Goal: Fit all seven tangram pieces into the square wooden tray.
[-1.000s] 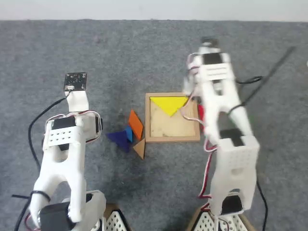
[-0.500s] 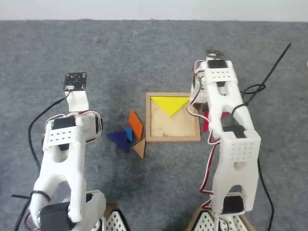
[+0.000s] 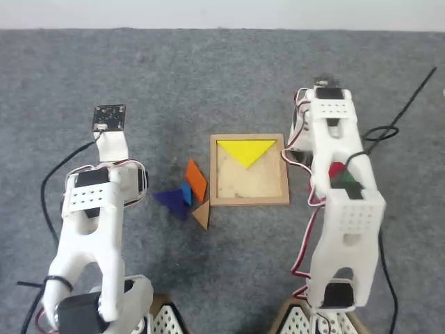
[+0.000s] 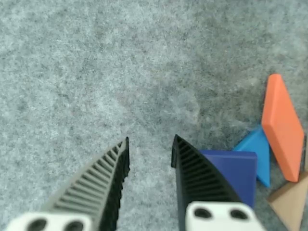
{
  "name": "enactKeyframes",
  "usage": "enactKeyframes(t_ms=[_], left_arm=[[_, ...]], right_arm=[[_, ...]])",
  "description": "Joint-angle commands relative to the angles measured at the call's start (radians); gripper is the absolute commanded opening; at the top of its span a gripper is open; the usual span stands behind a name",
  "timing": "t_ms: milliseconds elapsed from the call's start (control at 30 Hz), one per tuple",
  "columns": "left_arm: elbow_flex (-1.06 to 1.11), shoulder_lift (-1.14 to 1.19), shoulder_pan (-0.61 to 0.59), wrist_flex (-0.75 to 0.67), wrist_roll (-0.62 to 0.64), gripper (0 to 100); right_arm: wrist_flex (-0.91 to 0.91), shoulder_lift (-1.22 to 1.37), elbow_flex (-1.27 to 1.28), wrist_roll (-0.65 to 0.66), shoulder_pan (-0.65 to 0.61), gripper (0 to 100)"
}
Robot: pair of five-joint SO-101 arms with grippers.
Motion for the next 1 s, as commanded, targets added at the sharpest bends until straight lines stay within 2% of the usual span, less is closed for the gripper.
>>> enactKeyframes(t_ms=[0, 200, 267, 333, 467, 667, 833, 967], left_arm=[[-0.007, -0.011, 0.002, 0.008, 0.009, 14], [-0.008, -0.011, 0.003, 0.008, 0.009, 14], [-0.008, -0.011, 0.003, 0.008, 0.008, 14], [-0.008, -0.011, 0.003, 0.008, 0.008, 14], [-0.008, -0.011, 0.003, 0.008, 0.008, 14], [-0.008, -0.011, 0.003, 0.008, 0.008, 14], [-0.008, -0.011, 0.003, 0.008, 0.008, 14], [-0.008, -0.011, 0.003, 0.008, 0.008, 14]], right_arm=[[-0.019, -0.173, 0.032, -0.121, 0.062, 7.3], [-0.088, -0.272, 0.180, -0.333, 0.054, 20.0], [-0.088, -0.274, 0.196, -0.365, 0.044, 23.5], [-0.088, -0.272, 0.201, -0.388, 0.041, 24.7], [-0.094, -0.243, 0.198, -0.580, 0.048, 25.1], [-0.229, -0.127, 0.196, -0.597, 0.047, 25.2], [-0.243, -0.110, 0.195, -0.675, 0.041, 25.2], [-0.240, -0.107, 0.198, -0.683, 0.048, 25.2]])
